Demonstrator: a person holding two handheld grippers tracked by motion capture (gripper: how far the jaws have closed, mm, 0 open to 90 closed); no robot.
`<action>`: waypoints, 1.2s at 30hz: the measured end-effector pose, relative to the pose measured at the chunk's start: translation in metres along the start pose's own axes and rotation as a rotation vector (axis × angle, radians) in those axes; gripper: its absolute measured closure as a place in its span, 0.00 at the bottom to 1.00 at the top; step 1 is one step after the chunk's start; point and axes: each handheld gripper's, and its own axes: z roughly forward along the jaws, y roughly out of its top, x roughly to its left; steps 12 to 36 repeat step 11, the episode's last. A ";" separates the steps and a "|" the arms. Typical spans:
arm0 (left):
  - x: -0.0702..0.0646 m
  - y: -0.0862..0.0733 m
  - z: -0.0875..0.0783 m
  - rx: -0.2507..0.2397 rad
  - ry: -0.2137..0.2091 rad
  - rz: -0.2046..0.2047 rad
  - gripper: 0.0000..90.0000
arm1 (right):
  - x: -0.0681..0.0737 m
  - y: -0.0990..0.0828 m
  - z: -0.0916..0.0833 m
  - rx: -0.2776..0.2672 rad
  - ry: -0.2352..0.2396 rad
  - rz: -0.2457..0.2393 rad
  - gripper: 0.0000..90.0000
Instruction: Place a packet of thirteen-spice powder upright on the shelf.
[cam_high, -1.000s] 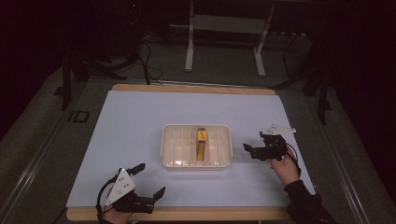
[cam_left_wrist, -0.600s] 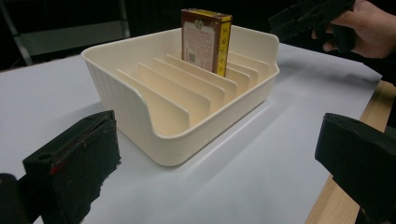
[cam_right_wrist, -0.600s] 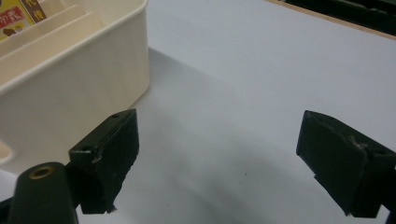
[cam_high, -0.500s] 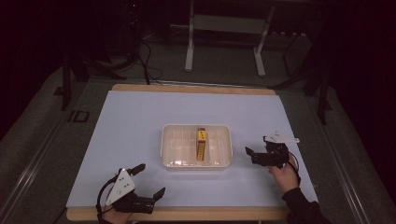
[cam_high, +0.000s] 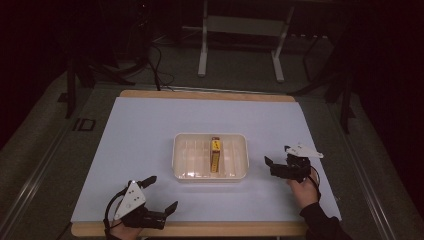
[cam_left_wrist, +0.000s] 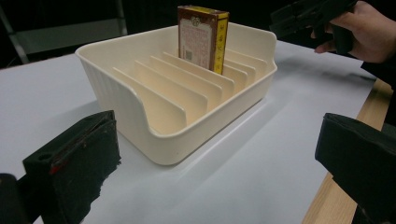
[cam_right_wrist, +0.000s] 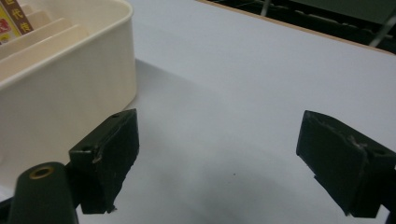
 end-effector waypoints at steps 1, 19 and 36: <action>0.000 0.000 0.000 -0.001 0.000 0.000 0.00 | 0.000 0.000 0.000 -0.004 -0.002 0.000 0.15; -0.001 0.001 0.000 -0.004 0.000 -0.001 0.00 | -0.002 0.000 0.002 0.008 0.018 0.013 0.15; -0.001 0.001 0.000 -0.004 0.000 -0.001 0.00 | -0.002 0.000 0.002 0.008 0.018 0.013 0.15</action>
